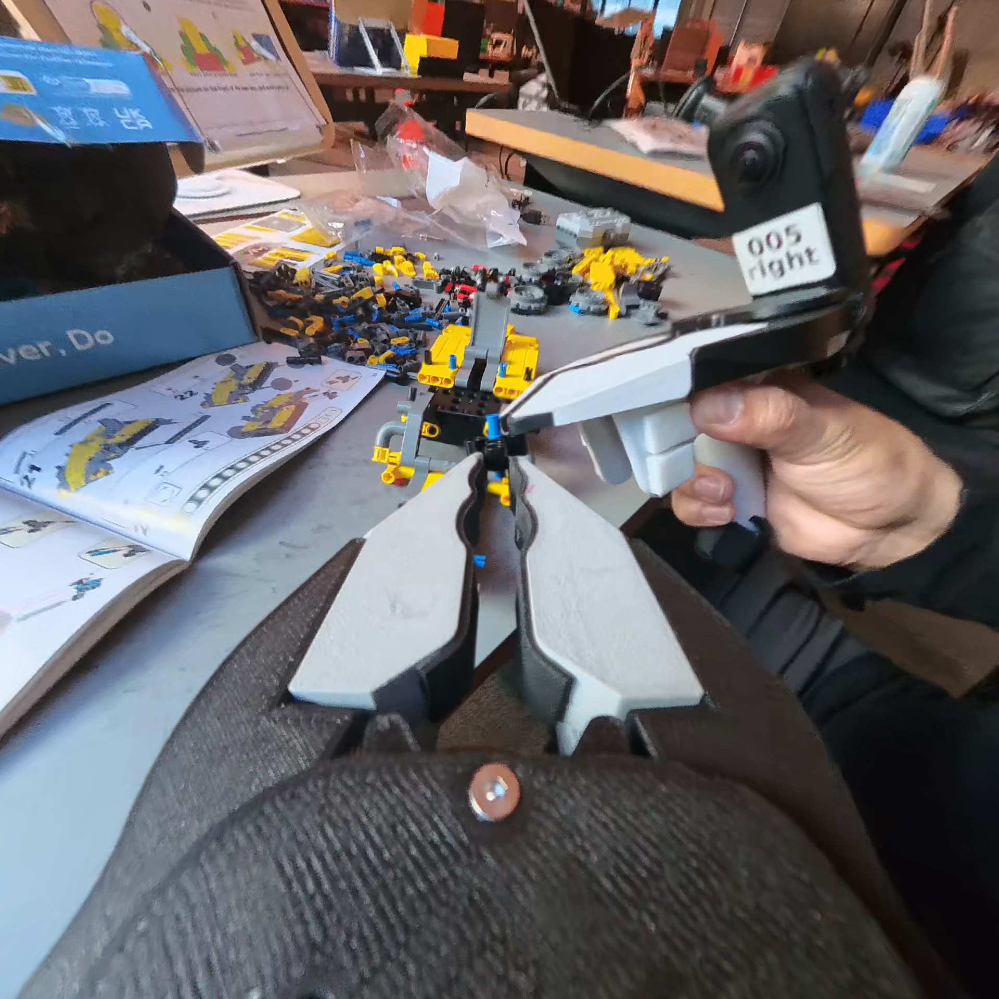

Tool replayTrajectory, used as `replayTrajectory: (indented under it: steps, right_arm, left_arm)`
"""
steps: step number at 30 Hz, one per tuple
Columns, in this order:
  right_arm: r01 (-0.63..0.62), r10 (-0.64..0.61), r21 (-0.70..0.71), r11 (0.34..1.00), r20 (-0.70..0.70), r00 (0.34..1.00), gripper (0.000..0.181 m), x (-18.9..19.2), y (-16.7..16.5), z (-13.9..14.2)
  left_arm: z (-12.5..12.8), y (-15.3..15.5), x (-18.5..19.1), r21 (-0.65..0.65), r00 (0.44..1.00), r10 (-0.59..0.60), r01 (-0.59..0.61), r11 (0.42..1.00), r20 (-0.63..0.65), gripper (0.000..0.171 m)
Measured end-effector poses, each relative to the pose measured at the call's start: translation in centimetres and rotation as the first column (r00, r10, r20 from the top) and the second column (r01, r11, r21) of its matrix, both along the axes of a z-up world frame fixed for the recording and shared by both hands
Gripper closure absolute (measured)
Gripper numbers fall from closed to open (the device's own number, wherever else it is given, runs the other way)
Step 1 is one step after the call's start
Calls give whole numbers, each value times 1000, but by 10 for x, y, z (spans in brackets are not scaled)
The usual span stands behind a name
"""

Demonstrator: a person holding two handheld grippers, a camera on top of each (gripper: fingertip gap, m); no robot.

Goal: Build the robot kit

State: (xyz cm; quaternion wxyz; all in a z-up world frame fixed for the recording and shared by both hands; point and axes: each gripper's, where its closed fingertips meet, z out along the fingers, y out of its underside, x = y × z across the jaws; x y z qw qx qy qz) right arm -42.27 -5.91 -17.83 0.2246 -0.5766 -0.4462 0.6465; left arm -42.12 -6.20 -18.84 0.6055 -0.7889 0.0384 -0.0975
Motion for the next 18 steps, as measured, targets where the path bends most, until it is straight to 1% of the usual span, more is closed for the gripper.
replayTrajectory:
  steps: [1,2,4,5,6,7,9,11,16,18]
  right_arm:
    - [7,-7,-2,1000,-7,1000,178,1,1,1]
    - [16,-16,0,1000,-11,1000,178,3,1,2]
    - [27,-27,-8,1000,-17,999,178,5,2,3]
    - [28,-28,-14,1000,-16,999,178,5,2,2]
    - [29,-29,-19,999,-17,999,178,5,2,2]
    - [26,-26,-21,999,-16,1000,178,5,1,2]
    - [28,-29,-23,999,-20,999,178,5,-1,2]
    - [28,-28,-26,999,-22,999,178,6,-1,3]
    - [36,-36,-21,999,-10,999,178,5,0,-1]
    - [34,-34,-25,999,-7,999,178,6,0,-3]
  left_arm:
    - [4,-1,0,14,999,-2,1,1000,39,165]
    - [7,-1,-2,24,997,4,-6,1000,73,159]
    - [8,-1,-5,23,995,13,-15,1000,97,151]
    - [7,0,-3,21,995,5,-7,1000,98,152]
    - [7,0,0,24,995,-9,7,1000,104,157]
    - [8,1,2,29,994,-15,12,1000,110,159]
    - [8,1,5,32,995,-13,10,999,99,157]
    - [10,1,5,43,997,-13,10,999,78,167]
    - [6,3,5,34,998,-12,10,999,57,167]
    - [5,3,5,24,996,-29,27,999,87,167]
